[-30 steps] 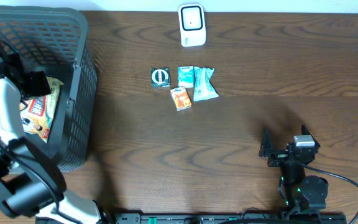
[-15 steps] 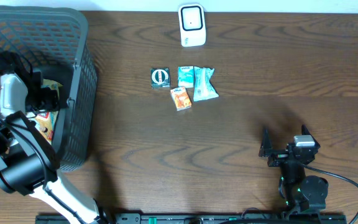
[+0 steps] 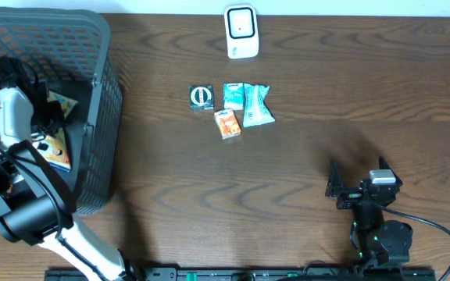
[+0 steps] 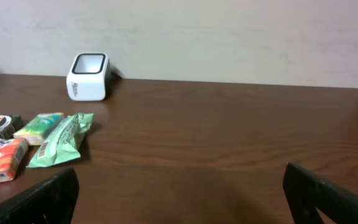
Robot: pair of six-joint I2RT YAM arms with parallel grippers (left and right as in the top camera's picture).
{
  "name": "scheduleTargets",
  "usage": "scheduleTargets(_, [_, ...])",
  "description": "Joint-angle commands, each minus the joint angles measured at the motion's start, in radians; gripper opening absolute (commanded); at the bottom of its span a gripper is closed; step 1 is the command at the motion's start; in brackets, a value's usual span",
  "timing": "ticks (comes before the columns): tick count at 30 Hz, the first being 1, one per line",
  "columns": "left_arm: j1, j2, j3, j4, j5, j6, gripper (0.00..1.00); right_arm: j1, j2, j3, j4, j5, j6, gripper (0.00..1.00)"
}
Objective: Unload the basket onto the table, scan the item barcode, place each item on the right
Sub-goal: 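Lift the snack bag up out of the basket with the left gripper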
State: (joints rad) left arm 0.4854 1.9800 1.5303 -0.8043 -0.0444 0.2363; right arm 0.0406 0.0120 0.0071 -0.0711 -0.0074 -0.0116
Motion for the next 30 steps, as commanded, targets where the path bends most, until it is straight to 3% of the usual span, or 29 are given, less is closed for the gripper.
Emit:
scheduleTargets(1, [-0.019, -0.159, 0.047, 0.002, 0.106, -0.063, 0.07, 0.006, -0.005, -0.002, -0.005, 0.001, 0.007, 0.99])
scheduleTargets(4, [-0.019, -0.283, 0.047, 0.017, 0.174, -0.074, 0.07, 0.006, -0.005, -0.002, -0.005, 0.001, 0.007, 0.99])
scheduleTargets(11, [-0.019, -0.584, 0.047, 0.086, 0.175, -0.222, 0.07, 0.006, -0.005, -0.002, -0.005, 0.001, 0.007, 0.99])
scheduleTargets(14, [-0.019, -0.684, 0.047, 0.103, 0.175, -0.345, 0.08, 0.006, -0.005, -0.002, -0.005, 0.001, 0.007, 0.99])
scheduleTargets(17, [-0.019, -0.761, 0.047, 0.106, 0.184, -0.549, 0.07, 0.006, -0.005, -0.002, -0.005, 0.001, 0.007, 0.99])
scheduleTargets(19, [-0.02, -0.798, 0.047, 0.112, 0.278, -0.613, 0.08, 0.006, -0.005, -0.002, -0.005, 0.001, 0.007, 0.99])
scheduleTargets(24, [-0.043, -0.81, 0.047, 0.174, 0.743, -0.616, 0.07, 0.006, -0.005, -0.002, -0.005, 0.001, 0.007, 0.99])
scheduleTargets(30, [-0.201, -0.74, 0.047, 0.195, 0.819, -0.617, 0.07, 0.006, -0.005, -0.002, -0.005, 0.001, 0.007, 0.99])
